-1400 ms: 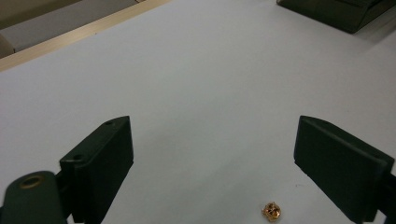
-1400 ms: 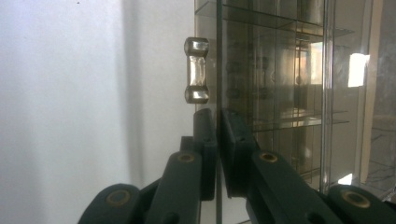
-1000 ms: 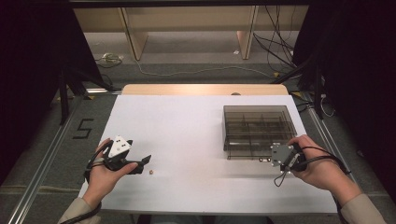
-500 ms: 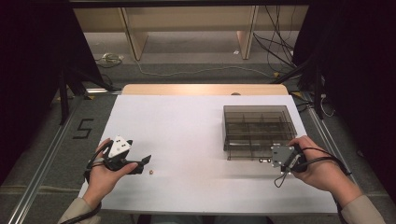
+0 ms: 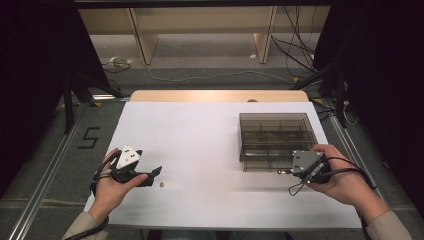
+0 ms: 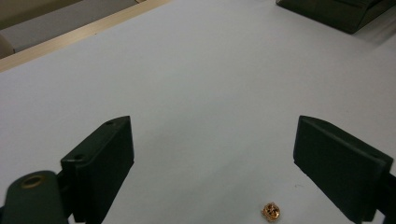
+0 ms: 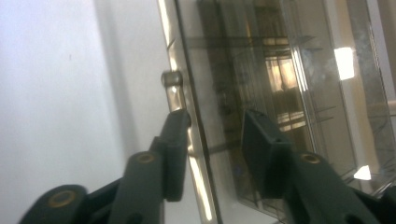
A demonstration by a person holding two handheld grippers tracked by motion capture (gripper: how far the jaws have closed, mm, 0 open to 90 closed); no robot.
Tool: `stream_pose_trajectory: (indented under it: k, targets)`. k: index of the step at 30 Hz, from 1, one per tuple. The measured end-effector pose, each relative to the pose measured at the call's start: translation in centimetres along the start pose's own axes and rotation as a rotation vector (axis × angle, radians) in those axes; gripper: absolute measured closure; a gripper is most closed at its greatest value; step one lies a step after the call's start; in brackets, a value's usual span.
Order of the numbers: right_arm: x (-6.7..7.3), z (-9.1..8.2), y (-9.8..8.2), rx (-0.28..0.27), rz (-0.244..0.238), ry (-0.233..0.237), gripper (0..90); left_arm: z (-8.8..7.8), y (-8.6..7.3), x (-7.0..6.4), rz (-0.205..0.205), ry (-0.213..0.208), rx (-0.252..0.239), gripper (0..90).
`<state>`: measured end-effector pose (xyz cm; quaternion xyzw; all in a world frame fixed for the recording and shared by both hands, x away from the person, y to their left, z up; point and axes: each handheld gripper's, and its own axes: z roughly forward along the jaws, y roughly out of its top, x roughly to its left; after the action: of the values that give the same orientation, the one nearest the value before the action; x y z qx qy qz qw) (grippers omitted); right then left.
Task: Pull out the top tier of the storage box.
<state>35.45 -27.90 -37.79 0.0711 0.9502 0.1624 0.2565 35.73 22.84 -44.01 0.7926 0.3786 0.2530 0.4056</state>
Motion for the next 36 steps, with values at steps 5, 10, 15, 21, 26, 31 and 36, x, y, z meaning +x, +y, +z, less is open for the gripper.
stream_pose_trajectory:
  k: [5,10,15,21,26,31,36]
  targets:
    - [0.3,0.4,0.3,-0.060,0.087,0.012,50.6,0.0,0.0,0.0,-0.001,0.000,0.000,12.1]
    - [0.6,0.9,0.7,-0.123,0.175,0.017,42.8,0.0,0.0,0.0,0.000,-0.001,0.000,12.1]
    - [1.2,1.7,1.1,-0.166,0.198,0.012,36.9,0.0,0.0,0.0,-0.003,-0.002,0.000,12.2]
    - [1.9,2.5,1.8,-0.262,0.252,0.003,33.5,0.0,-0.1,0.0,-0.004,-0.002,0.000,12.5]
    - [2.4,3.0,2.4,-0.319,0.274,0.001,33.2,-0.1,-0.1,0.0,-0.002,-0.001,-0.004,12.5]
    - [2.8,3.3,2.9,-0.353,0.292,0.004,33.3,-0.1,-0.1,0.1,-0.002,-0.005,-0.004,12.4]
    - [3.0,3.5,3.4,-0.378,0.309,0.010,33.3,-0.1,-0.2,0.1,-0.007,-0.011,-0.005,12.5]
